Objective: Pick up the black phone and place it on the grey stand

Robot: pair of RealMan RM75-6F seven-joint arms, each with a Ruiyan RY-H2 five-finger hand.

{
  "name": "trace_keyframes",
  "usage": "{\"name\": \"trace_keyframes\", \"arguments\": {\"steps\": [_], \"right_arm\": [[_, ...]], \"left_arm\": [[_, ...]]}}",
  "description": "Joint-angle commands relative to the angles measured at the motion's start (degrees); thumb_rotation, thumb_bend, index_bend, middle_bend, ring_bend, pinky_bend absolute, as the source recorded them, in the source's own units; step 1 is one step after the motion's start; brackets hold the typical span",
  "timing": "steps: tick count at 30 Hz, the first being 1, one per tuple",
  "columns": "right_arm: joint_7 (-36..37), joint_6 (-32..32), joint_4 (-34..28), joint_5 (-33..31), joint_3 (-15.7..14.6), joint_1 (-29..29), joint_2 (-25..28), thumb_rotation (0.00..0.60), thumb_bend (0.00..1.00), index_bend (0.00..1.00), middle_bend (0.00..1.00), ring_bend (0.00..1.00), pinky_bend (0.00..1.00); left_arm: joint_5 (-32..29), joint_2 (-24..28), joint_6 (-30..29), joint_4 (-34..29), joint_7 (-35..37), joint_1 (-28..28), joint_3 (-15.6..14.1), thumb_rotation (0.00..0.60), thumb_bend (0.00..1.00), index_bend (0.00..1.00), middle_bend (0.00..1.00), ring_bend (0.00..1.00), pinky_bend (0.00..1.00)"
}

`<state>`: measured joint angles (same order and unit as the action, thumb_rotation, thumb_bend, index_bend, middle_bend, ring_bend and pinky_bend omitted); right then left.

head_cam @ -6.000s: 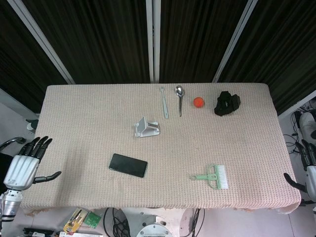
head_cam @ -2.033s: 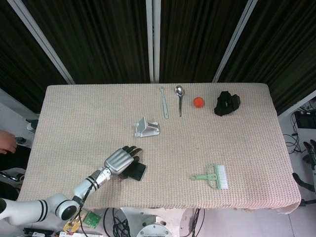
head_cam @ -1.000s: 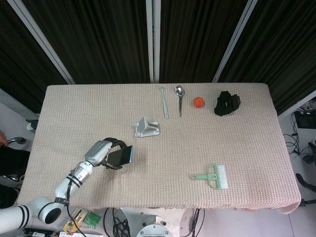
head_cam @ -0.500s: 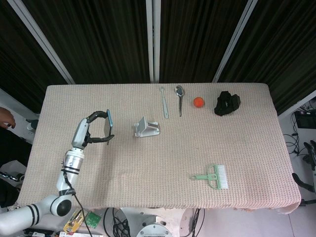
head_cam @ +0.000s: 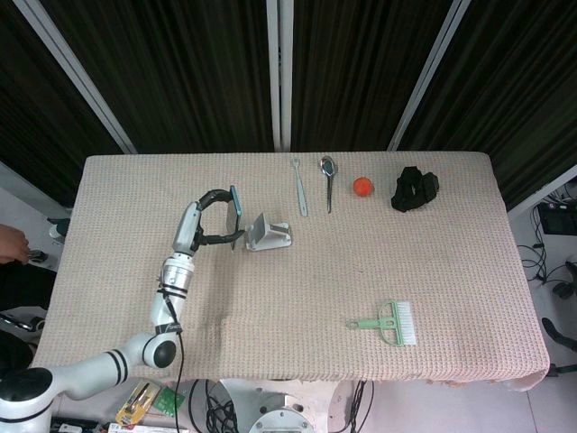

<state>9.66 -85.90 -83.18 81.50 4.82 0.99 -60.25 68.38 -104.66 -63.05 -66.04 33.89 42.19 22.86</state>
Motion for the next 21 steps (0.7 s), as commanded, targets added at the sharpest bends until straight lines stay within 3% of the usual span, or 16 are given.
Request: {"name": "trace_keyframes", "arguments": {"steps": [1, 14, 21], "right_arm": [[0.2, 0.1, 0.1, -0.2, 0.1, 0.1, 0.1, 0.6, 0.15, 0.0, 0.0, 0.0, 0.0], [0.3, -0.3, -0.2, -1.0, 0.3, 0.8, 0.7, 0.6, 0.15, 0.0, 0.0, 0.0, 0.0], [0.2, -0.1, -0.4, -2.0, 0.4, 1.3, 1.0, 0.6, 0.15, 0.0, 0.0, 0.0, 0.0]], "left_arm": [[1.3, -3.1, 2.3, 4.9, 3.5, 2.5, 0.5, 0.6, 0.41, 0.72, 0.7, 0.28, 0.2], [3.9, -9.2, 4.7, 17.0, 11.9, 7.6, 1.1, 0.6, 0.44, 0.72, 0.7, 0.28, 0.2], [5.6, -12.5, 3.9, 23.7, 13.7, 9.3, 0.1, 0.6, 0.44, 0.72, 0.7, 0.28, 0.2]]}}
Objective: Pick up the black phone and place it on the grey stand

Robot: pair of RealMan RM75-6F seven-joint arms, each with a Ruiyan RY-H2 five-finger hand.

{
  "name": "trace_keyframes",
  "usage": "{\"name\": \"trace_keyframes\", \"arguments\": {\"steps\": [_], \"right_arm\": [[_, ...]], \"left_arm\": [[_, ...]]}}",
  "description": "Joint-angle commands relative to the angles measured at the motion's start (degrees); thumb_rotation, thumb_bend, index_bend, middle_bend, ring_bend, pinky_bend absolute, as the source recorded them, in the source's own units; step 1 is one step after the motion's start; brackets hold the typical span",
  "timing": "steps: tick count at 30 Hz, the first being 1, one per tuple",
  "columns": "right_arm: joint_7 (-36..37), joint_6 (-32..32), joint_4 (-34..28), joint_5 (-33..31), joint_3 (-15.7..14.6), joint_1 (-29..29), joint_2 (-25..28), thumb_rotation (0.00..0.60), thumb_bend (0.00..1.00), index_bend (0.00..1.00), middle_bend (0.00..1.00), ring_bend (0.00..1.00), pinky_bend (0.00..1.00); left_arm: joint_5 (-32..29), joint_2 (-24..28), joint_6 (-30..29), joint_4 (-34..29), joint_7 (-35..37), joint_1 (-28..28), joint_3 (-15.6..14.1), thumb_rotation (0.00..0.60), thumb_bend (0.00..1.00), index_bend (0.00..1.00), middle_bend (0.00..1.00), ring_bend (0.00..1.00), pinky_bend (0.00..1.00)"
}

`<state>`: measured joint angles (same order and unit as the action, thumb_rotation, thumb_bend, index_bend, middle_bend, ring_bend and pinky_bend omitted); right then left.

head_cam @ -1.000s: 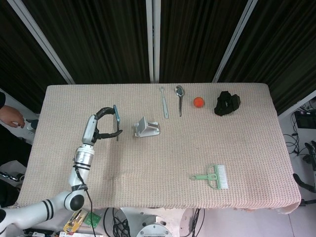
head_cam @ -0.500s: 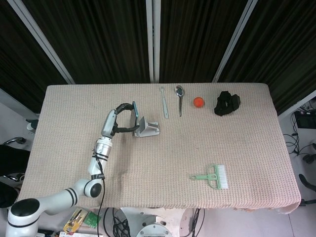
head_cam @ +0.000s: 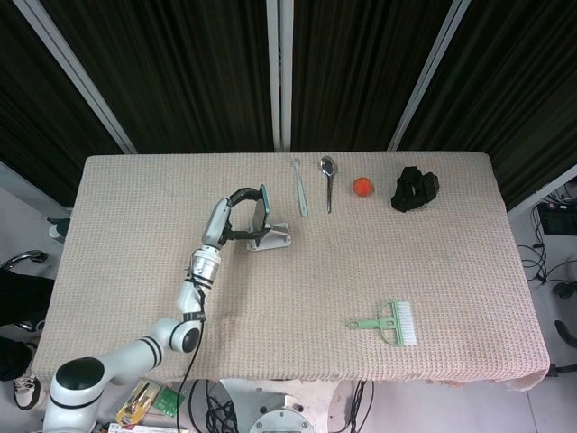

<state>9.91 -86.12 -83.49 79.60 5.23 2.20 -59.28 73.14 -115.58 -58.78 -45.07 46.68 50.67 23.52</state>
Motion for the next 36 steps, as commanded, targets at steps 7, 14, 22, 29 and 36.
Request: {"name": "trace_keyframes", "arguments": {"steps": [7, 14, 22, 29, 36], "right_arm": [[-0.7, 0.4, -0.7, -0.9, 0.2, 0.3, 0.3, 0.6, 0.15, 0.0, 0.0, 0.0, 0.0], [-1.8, 1.1, -2.1, -1.5, 0.4, 0.0, 0.9, 0.6, 0.15, 0.0, 0.0, 0.0, 0.0], [-2.9, 1.5, -3.3, -2.2, 0.8, -0.2, 1.4, 0.6, 0.15, 0.0, 0.0, 0.0, 0.0], [-3.6, 1.9, -3.7, -2.4, 0.9, -0.4, 1.5, 0.6, 0.15, 0.0, 0.0, 0.0, 0.0], [-3.7, 1.9, -3.9, -2.7, 1.0, -0.3, 1.8, 0.6, 0.15, 0.0, 0.0, 0.0, 0.0]], "left_arm": [[2.5, -5.0, -1.6, 9.9, 3.5, 2.2, -1.9, 0.6, 0.44, 0.72, 0.7, 0.28, 0.2], [4.2, -7.1, -3.7, 16.0, 4.7, 3.2, -3.2, 0.6, 0.45, 0.72, 0.7, 0.28, 0.2], [3.9, -8.2, -2.2, 19.5, 8.0, 3.5, -3.8, 0.6, 0.45, 0.72, 0.7, 0.28, 0.2], [3.3, -9.1, -1.7, 20.4, 9.5, 3.7, -3.8, 0.6, 0.45, 0.72, 0.7, 0.28, 0.2], [2.9, -9.8, -1.7, 21.3, 10.0, 3.7, -3.8, 0.6, 0.45, 0.72, 0.7, 0.28, 0.2]]}}
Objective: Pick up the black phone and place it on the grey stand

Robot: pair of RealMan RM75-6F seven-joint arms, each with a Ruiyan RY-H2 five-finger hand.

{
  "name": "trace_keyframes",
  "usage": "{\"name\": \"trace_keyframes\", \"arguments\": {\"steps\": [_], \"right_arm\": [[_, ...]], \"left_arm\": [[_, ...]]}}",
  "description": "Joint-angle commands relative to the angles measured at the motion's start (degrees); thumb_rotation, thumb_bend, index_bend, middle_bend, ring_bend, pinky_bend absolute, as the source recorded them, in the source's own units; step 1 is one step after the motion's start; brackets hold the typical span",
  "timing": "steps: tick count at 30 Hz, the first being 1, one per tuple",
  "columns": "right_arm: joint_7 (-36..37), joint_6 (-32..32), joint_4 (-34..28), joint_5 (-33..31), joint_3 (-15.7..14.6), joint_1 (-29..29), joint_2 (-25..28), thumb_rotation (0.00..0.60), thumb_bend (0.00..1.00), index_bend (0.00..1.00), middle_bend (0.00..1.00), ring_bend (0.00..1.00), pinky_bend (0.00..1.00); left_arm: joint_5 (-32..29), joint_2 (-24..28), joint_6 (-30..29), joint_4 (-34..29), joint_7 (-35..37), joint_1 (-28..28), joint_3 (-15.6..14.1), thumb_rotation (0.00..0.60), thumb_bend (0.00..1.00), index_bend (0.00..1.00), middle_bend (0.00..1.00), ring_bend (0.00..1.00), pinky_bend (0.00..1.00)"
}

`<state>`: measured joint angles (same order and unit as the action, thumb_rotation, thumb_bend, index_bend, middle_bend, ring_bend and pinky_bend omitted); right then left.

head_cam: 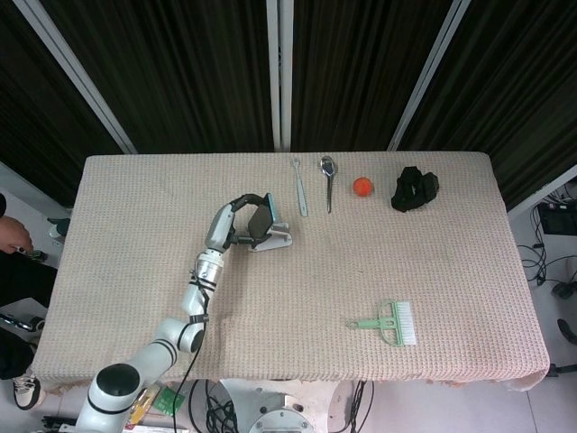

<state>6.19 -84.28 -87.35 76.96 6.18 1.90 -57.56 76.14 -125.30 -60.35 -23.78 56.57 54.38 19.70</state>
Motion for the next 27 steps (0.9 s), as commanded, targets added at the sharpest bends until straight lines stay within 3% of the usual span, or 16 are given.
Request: {"name": "trace_keyframes", "arguments": {"steps": [1, 27], "right_arm": [[0.1, 0.1, 0.0, 0.0, 0.0, 0.0, 0.1, 0.6, 0.15, 0.0, 0.0, 0.0, 0.0], [0.3, 0.7, 0.4, -0.1, 0.0, -0.2, -0.2, 0.6, 0.15, 0.0, 0.0, 0.0, 0.0]], "left_arm": [[-0.1, -0.1, -0.1, 0.1, 0.2, 0.0, 0.0, 0.6, 0.45, 0.72, 0.7, 0.28, 0.2], [-1.7, -1.3, 0.5, 0.3, -0.3, 0.2, 0.9, 0.6, 0.45, 0.72, 0.7, 0.28, 0.2]]}}
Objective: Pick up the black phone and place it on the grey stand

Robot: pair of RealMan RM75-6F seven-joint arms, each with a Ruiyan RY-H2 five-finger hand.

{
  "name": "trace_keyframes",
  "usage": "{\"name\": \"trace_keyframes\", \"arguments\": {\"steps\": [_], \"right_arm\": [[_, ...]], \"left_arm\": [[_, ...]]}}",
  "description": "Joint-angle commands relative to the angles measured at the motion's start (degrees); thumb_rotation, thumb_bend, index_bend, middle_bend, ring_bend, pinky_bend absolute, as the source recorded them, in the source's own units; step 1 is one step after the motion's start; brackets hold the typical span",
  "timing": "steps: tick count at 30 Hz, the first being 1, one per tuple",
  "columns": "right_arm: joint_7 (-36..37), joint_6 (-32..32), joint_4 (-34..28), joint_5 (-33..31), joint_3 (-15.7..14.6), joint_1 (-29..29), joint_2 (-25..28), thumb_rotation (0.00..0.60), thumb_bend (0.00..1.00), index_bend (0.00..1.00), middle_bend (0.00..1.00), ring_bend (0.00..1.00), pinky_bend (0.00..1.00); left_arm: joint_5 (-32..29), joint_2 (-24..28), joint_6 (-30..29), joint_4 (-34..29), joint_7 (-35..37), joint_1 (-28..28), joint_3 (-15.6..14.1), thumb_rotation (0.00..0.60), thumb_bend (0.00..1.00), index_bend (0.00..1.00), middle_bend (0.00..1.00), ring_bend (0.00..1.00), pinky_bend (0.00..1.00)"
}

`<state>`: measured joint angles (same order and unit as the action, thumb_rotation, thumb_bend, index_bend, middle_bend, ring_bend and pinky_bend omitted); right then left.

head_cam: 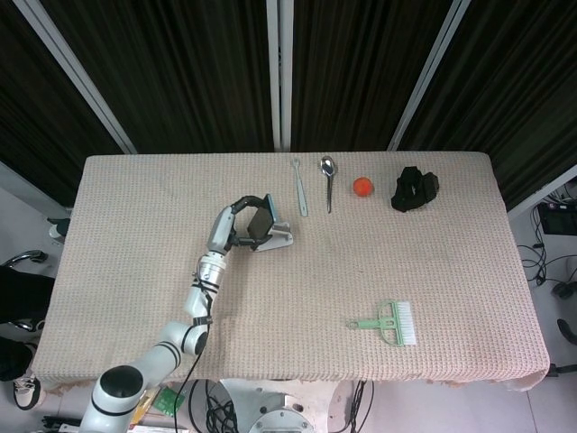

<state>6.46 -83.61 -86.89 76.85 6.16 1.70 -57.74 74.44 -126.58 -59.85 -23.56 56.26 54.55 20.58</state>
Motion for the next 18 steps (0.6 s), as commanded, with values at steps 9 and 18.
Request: {"name": "trace_keyframes", "arguments": {"steps": [9, 18], "right_arm": [[-0.3, 0.0, -0.3, 0.1, 0.0, 0.0, 0.1, 0.6, 0.16, 0.0, 0.0, 0.0, 0.0], [-0.1, 0.0, -0.1, -0.2, 0.0, 0.0, 0.2, 0.6, 0.16, 0.0, 0.0, 0.0, 0.0]], "left_arm": [[0.3, -0.5, 0.0, 0.7, 0.2, -0.2, -0.6, 0.6, 0.45, 0.71, 0.67, 0.28, 0.2], [1.4, -0.8, 0.1, 1.0, 1.4, -0.7, -2.0, 0.6, 0.42, 0.45, 0.48, 0.24, 0.2]]}}
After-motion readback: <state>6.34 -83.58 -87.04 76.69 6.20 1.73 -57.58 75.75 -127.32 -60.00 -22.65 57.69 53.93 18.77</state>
